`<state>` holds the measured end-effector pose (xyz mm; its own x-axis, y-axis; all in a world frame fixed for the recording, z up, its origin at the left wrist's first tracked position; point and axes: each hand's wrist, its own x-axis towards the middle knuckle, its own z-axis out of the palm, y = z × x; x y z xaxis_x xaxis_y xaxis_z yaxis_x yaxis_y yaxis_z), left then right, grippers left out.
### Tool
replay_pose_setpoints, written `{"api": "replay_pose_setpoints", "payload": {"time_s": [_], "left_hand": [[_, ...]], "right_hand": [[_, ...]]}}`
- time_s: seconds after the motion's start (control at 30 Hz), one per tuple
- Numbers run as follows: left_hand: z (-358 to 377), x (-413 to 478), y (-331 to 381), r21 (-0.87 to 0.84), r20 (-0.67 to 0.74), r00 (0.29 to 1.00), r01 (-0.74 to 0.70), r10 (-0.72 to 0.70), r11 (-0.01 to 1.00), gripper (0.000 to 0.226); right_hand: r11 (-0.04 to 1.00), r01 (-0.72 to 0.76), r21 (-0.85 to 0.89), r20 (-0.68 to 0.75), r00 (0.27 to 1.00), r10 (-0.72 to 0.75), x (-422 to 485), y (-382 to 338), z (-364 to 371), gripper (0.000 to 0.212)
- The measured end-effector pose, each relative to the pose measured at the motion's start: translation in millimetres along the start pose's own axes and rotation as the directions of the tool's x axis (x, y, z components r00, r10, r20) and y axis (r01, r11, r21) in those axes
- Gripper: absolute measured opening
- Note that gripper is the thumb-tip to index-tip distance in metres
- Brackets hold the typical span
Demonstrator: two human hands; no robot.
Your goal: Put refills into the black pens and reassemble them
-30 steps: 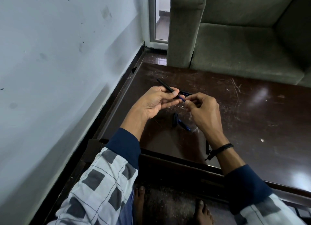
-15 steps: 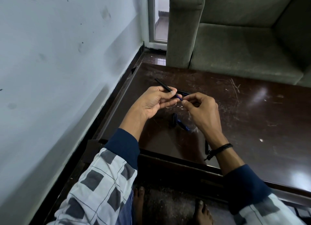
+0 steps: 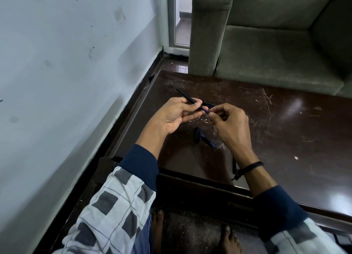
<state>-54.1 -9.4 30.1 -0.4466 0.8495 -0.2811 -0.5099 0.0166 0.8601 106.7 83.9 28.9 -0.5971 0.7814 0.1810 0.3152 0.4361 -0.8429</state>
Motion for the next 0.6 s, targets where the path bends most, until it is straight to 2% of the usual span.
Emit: {"api": "replay_pose_setpoints", "payload": {"time_s": [0.6], "left_hand": [[-3.3, 1.5, -0.3, -0.011, 0.001, 1.0, 0.012, -0.012, 1.0, 0.014]], "right_hand": [[1.0, 0.001, 0.01, 0.014, 1.0, -0.001, -1.3, -0.8, 1.1, 0.008]]}}
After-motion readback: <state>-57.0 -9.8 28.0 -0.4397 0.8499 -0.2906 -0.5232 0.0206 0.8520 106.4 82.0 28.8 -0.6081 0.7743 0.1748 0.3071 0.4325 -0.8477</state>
